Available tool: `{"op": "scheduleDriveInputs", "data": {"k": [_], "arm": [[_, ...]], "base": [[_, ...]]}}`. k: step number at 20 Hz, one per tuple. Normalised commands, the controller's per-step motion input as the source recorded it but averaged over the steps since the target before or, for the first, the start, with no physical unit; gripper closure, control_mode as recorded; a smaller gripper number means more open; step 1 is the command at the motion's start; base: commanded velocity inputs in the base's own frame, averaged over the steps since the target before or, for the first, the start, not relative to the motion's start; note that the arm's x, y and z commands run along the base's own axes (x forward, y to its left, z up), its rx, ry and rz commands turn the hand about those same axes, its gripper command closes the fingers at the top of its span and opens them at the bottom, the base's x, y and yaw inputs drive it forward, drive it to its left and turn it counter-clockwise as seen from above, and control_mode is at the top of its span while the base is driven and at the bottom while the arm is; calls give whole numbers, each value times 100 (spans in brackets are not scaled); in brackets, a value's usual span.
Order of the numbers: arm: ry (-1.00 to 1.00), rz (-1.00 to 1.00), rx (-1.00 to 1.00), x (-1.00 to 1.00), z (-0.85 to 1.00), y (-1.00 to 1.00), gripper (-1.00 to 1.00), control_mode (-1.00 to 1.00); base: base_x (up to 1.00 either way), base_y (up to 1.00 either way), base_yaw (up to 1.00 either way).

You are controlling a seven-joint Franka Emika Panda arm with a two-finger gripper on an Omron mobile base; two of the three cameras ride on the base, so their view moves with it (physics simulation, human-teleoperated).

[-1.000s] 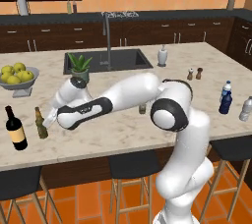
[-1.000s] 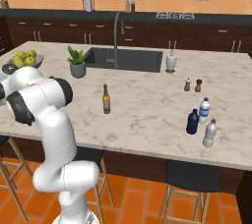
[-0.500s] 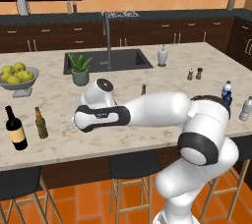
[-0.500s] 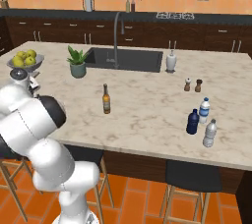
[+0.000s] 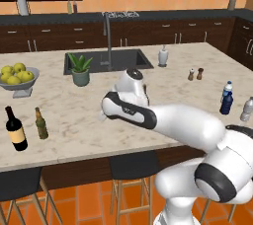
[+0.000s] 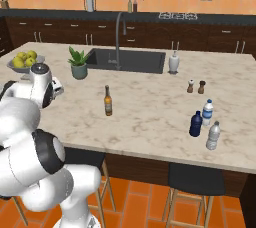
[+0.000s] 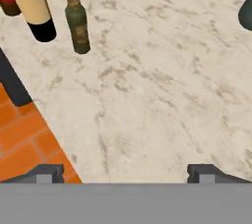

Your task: Move the plastic bottles in the middle to the plastics group, and the glass bottles in the middle to the glass group.

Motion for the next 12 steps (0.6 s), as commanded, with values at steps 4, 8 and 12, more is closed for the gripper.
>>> {"op": "scheduleDriveInputs", "data": {"k": [4, 8, 12], "arm": [[2, -17, -27, -29, 20, -71, -100, -100], [0, -20, -27, -9, 33, -65, -100, -100], [-1, -34, -4, 4, 64, -68, -100, -100]], "base": [[0, 0, 0], [0, 0, 0], [0, 0, 0]]}}
